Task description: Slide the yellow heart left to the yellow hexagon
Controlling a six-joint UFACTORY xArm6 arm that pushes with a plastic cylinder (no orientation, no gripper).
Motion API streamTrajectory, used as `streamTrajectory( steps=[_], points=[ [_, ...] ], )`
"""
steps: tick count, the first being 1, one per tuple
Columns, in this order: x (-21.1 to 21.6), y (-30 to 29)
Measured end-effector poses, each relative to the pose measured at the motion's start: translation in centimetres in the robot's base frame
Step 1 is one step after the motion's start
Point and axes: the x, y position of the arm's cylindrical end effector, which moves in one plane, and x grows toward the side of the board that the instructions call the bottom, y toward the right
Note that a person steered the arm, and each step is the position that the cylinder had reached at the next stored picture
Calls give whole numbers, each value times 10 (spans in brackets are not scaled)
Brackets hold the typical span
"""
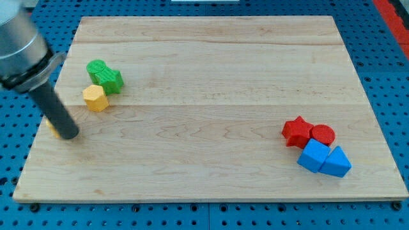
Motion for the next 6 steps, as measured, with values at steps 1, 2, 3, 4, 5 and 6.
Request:
streamTrajectory(
  steps=[1,2,3,4,5,6],
  points=[
    [13,12],
    [44,-3],
    [28,-29],
    [1,-26],
    [-16,-16],
    [-27,-15]
  ],
)
